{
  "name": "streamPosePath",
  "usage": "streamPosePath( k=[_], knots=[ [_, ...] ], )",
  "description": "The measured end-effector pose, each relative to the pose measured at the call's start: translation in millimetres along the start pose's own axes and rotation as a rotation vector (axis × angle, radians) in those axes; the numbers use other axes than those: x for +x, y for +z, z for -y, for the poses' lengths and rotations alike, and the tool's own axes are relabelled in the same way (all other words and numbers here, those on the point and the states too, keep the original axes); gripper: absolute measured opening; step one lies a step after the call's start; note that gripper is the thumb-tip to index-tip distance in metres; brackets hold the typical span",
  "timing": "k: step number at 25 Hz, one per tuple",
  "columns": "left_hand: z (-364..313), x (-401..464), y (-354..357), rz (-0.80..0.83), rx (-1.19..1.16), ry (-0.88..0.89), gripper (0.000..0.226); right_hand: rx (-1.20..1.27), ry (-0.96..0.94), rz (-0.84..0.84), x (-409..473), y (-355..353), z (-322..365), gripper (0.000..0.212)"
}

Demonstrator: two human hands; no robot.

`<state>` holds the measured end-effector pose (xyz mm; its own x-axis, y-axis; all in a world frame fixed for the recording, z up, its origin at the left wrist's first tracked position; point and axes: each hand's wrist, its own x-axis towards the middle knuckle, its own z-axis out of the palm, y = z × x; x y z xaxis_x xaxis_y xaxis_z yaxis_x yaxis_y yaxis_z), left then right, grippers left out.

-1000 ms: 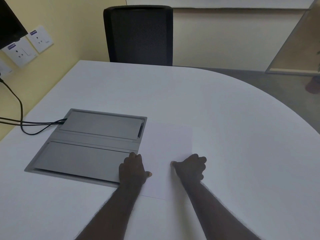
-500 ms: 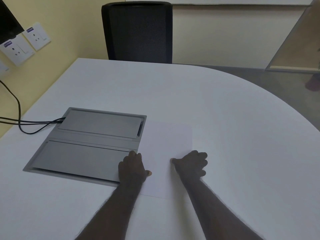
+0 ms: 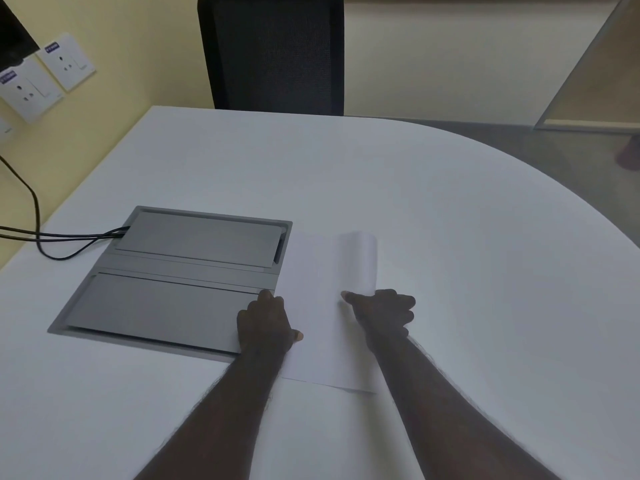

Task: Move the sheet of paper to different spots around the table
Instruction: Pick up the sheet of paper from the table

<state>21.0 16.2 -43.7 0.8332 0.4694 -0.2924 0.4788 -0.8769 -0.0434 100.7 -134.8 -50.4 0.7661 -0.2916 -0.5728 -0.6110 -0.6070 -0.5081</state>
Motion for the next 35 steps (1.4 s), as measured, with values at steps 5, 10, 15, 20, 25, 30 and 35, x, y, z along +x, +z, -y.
streamPosePath(
  k=[5,10,15,20,25,30,35],
  knots=[
    [-1,-1,-3,0.013,0.039,0.002,0.061,0.141,-0.082,0.137,3,-4,8,0.039],
    [0,-2,-3,0.001,0.016,0.000,0.058,0.491,-0.003,0.308,-2,-8,11,0.062],
    [1,-2,-2,-0.003,0.011,0.010,0.058,0.530,-0.075,0.521,-9,-9,16,0.054],
    [0,-2,-2,-0.011,0.010,0.009,0.058,0.562,-0.039,0.764,-14,-9,15,0.048],
    [0,-2,-2,-0.013,0.034,0.003,0.060,0.454,-0.154,0.304,9,-21,-2,0.023],
    [-1,-2,-1,-0.025,0.037,-0.003,0.061,0.171,-0.294,-0.079,24,-29,-17,0.011],
    [-1,-1,-1,-0.005,0.029,-0.004,0.062,0.086,-0.373,-0.159,22,-19,-21,0.011]
  ],
)
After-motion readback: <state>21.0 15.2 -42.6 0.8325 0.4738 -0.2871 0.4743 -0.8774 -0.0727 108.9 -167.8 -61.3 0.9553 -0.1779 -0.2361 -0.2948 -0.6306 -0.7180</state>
